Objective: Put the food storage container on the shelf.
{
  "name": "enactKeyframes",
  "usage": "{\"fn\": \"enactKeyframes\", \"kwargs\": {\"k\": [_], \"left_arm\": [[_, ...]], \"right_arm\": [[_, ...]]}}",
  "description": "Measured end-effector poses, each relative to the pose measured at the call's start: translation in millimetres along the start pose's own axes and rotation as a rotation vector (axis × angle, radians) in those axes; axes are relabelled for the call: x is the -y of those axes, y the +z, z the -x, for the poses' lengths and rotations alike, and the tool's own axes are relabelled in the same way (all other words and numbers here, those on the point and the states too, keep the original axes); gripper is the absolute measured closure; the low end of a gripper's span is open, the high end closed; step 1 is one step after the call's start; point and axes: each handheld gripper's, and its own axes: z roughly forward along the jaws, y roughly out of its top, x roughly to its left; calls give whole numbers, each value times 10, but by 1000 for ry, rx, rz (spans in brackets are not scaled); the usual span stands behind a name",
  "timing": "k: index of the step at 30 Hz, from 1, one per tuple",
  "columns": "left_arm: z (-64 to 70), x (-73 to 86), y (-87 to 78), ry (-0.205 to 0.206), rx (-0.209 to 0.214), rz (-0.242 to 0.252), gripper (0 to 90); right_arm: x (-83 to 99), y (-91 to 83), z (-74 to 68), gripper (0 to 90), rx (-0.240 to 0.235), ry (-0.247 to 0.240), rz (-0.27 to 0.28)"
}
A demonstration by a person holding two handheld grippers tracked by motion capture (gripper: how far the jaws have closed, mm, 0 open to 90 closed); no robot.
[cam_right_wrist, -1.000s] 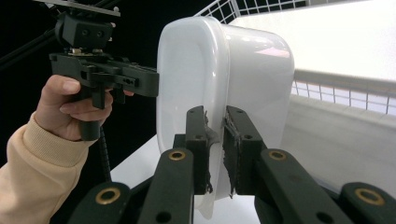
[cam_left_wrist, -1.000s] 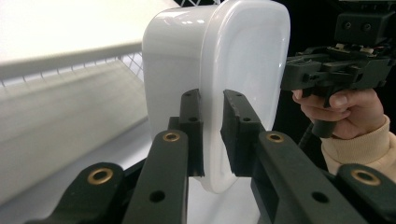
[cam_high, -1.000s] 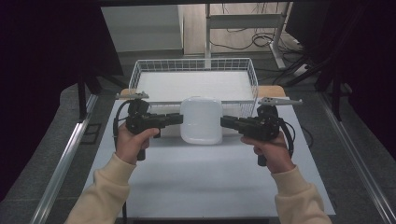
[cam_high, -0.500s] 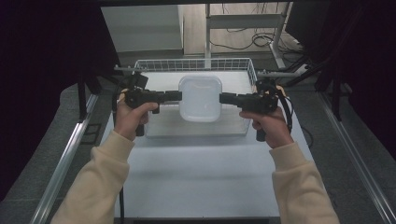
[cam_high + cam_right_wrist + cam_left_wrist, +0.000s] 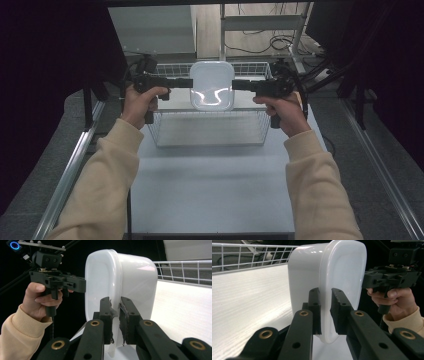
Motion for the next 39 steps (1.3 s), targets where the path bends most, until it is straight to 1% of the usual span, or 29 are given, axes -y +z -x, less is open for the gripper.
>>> {"fn": "enactKeyframes", "kwargs": {"k": [2,4,5,6,7,9,12,14,17,18,19,20,21,22,24,26,27,28,29,30,32,34,36,37,38,39], "left_arm": [[-55,-19,37,-12,3,-2,792],[-95,-30,74,-23,2,-3,792],[-116,-37,98,-28,-1,-5,792],[-141,-44,120,-30,-3,-9,791],[-163,-50,144,-37,-5,-10,791],[-214,-58,188,-49,-10,-17,791],[-285,-60,240,-64,-24,-27,787],[-330,-65,257,-88,-12,-11,785],[-393,-88,290,-127,-3,8,781],[-426,-103,316,-154,0,21,778],[-426,-103,316,-154,0,21,776],[-451,-112,337,-172,4,30,776],[-491,-116,371,-201,9,42,765],[-491,-116,371,-201,9,42,757],[-547,-110,411,-236,17,45,747],[-607,-106,445,-284,30,45,729],[-636,-104,457,-299,32,41,721],[-662,-103,473,-312,26,38,717],[-676,-102,482,-314,18,36,714],[-703,-99,487,-325,29,39,713],[-724,-95,489,-333,36,46,712],[-720,-93,499,-327,31,48,704],[-707,-87,520,-320,31,34,666],[-697,-86,527,-317,31,31,611],[-674,-85,527,-304,21,34,577],[-653,-86,518,-297,9,42,521]], "right_arm": [[-15,21,45,801,-3,5,-3],[-27,53,128,801,0,30,-2],[-27,53,128,801,0,30,-2],[-29,76,183,801,7,47,-3],[-29,76,183,801,7,47,-3],[-26,102,238,801,14,72,-5],[-20,151,308,800,27,94,-8],[-20,171,341,795,32,105,-1],[-29,200,401,788,31,151,20],[-34,229,450,773,44,184,30],[-34,229,450,773,44,184,30],[-34,248,478,762,56,201,30],[-30,288,533,741,72,234,35],[-30,288,533,741,72,234,35],[-23,324,588,726,80,267,37],[-19,350,637,721,83,298,44],[-19,362,656,717,82,314,46],[-19,377,674,710,84,326,45],[-21,398,694,702,91,339,36],[-13,425,723,693,94,351,35],[-13,429,731,692,91,359,38],[-9,439,736,686,90,366,44],[-9,442,725,668,95,363,43],[-8,446,714,627,94,359,43],[-7,446,706,586,93,357,46],[-11,437,680,505,99,358,66]]}}
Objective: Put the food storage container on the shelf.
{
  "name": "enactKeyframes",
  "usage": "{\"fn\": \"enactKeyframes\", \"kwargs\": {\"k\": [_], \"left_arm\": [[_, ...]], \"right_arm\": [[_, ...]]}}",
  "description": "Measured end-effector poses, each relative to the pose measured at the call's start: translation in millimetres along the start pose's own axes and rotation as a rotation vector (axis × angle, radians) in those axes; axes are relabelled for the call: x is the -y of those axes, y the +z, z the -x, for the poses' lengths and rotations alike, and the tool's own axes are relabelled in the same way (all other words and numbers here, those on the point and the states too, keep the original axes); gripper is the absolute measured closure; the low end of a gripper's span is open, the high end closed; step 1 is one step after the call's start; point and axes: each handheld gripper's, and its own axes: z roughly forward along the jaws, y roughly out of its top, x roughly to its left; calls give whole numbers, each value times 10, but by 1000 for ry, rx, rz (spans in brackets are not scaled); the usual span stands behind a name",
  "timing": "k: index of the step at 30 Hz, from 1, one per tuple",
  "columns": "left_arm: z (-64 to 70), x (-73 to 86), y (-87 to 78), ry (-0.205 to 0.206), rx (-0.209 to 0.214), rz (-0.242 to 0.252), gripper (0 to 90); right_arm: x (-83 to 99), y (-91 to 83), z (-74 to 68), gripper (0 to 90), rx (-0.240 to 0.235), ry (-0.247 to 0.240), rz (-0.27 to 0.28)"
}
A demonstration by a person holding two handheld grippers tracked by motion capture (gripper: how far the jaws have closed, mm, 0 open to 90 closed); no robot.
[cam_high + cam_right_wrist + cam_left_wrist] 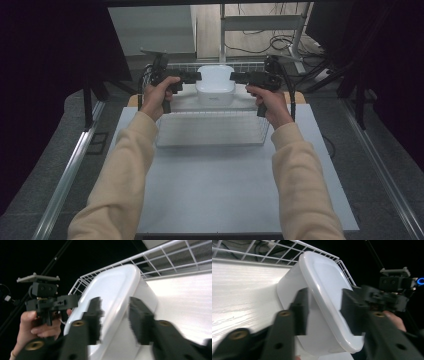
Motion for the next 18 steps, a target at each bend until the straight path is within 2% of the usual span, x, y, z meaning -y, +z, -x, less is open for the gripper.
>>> {"fn": "enactKeyframes", "kwargs": {"k": [1,3,5,7,8,10,11,12,15,18], "left_arm": [[33,4,-27,19,-17,19,482],[75,13,-88,40,-8,42,410],[143,38,-187,76,-12,59,378],[218,71,-264,125,-44,58,344],[264,96,-309,147,-60,58,344],[352,165,-401,174,-75,56,331],[395,206,-449,182,-76,54,316],[437,254,-500,195,-78,50,316],[562,436,-632,255,-130,30,305],[656,679,-714,336,-177,-4,296]], "right_arm": [[3,-14,-19,477,6,-6,10],[12,-68,-89,402,40,-56,33],[21,-146,-165,370,59,-106,51],[42,-297,-242,351,42,-156,57],[42,-297,-242,351,42,-156,57],[83,-398,-291,339,31,-199,54],[157,-493,-345,325,59,-260,36],[157,-493,-345,325,59,-260,36],[306,-626,-387,314,122,-363,-3],[523,-806,-411,308,140,-415,-16]]}}
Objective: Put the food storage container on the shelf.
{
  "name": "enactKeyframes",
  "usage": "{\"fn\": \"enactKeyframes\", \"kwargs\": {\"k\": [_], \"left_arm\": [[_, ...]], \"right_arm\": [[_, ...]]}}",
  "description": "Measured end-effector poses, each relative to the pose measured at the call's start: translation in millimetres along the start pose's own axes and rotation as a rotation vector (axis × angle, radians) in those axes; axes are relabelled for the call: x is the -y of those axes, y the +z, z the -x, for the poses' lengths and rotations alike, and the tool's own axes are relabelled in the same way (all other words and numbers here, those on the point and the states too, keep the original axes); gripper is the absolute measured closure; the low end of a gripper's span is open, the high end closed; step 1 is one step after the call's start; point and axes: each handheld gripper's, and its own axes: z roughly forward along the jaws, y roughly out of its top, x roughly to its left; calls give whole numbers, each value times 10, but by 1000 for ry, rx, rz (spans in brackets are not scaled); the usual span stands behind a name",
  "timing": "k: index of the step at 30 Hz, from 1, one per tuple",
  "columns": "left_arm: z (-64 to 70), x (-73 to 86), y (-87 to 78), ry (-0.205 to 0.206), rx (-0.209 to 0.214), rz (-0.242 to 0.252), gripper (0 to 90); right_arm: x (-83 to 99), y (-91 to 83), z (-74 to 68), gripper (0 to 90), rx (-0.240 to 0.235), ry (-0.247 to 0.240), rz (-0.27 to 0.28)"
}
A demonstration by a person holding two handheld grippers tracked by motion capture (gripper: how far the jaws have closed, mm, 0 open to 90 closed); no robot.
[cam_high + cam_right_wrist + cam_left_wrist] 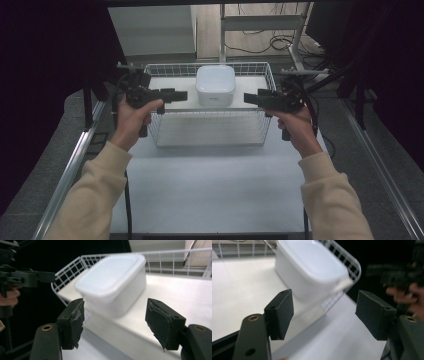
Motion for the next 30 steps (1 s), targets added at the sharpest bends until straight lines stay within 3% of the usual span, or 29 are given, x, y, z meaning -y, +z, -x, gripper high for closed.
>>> {"fn": "enactKeyframes", "kwargs": {"k": [3,4,5,7,11,14,15,17,21,25,27,30], "left_arm": [[102,249,-72,38,-2,-11,294],[144,422,-112,56,-5,-12,294],[144,422,-112,56,-5,-12,292],[159,613,-152,63,-9,-12,291],[145,914,-200,57,-29,-10,287],[105,1145,-205,42,-47,-16,286],[79,1230,-189,38,-59,-27,284],[41,1340,-158,27,-77,-38,284],[-36,1556,-57,-2,-72,-77,280],[-91,1711,15,-29,-70,-75,280],[-122,1760,58,-32,-79,-101,280],[-153,1799,77,-50,-80,-103,277]], "right_arm": [[117,-87,-36,306,5,-25,4],[251,-160,-76,303,30,-65,-5],[251,-160,-76,303,30,-65,-5],[425,-230,-108,298,48,-103,-4],[748,-325,-120,297,54,-127,-9],[1013,-375,-86,297,54,-117,-20],[1182,-404,-46,297,56,-104,-18],[1231,-412,-32,297,56,-99,-19],[1536,-404,52,297,67,-70,-55],[1697,-347,105,297,81,-61,-97],[1757,-316,127,298,91,-60,-118],[1764,-303,128,297,96,-65,-117]]}}
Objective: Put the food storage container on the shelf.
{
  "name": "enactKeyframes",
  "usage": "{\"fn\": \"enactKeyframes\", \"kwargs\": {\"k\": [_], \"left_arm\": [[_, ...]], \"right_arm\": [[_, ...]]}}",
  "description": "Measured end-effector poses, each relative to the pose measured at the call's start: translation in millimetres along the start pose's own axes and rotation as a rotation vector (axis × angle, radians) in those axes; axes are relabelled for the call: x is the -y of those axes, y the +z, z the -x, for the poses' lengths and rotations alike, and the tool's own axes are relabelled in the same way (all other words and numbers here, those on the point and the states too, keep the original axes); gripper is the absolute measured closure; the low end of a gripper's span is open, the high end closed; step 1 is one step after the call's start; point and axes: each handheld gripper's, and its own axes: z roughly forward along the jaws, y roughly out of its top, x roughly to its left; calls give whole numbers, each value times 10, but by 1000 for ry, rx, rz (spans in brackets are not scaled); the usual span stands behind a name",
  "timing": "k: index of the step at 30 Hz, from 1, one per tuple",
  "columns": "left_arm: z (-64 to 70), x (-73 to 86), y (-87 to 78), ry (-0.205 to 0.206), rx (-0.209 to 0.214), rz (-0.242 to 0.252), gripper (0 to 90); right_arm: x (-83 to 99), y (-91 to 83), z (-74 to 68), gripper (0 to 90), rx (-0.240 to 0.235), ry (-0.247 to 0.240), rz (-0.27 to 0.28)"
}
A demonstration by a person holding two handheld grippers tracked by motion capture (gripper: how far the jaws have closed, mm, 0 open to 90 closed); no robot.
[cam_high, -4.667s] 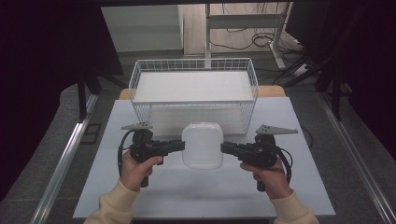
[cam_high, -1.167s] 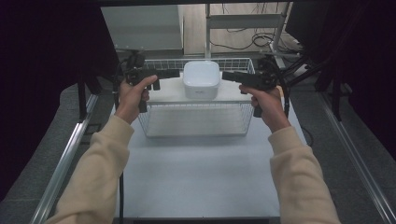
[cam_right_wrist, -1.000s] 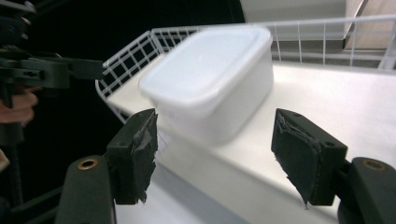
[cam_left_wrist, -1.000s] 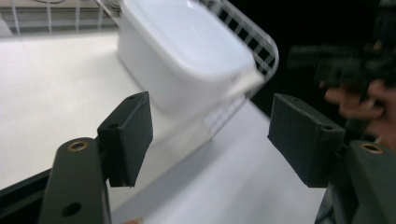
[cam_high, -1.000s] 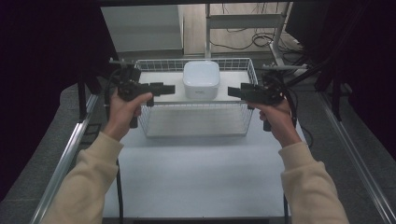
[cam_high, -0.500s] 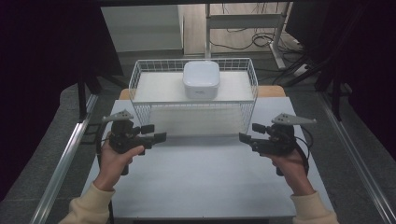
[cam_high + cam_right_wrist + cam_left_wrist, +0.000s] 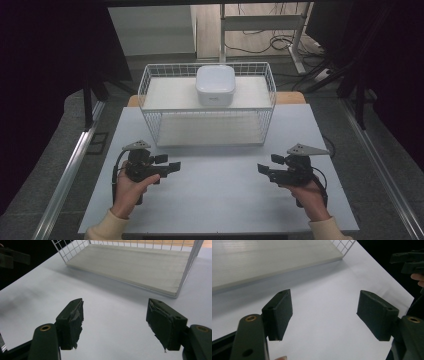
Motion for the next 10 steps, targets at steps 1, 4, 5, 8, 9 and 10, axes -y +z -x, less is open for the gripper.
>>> {"fn": "enactKeyframes", "kwargs": {"k": [1,4,5,8,9,10], "left_arm": [[-7,5,3,1,-5,-3,277],[-20,25,-3,0,-16,-2,276],[-26,41,-3,-2,-22,-2,273],[-24,59,-10,10,-53,-4,261],[-25,59,-9,12,-64,-3,261],[-32,63,2,8,-77,0,258]], "right_arm": [[-5,-3,-4,297,2,-2,7],[-11,-30,-13,293,8,-5,25],[-4,-37,-17,286,17,-7,33],[33,-47,-30,253,54,-20,58],[41,-46,-39,245,62,-23,61],[43,-40,-45,237,68,-24,63]]}}
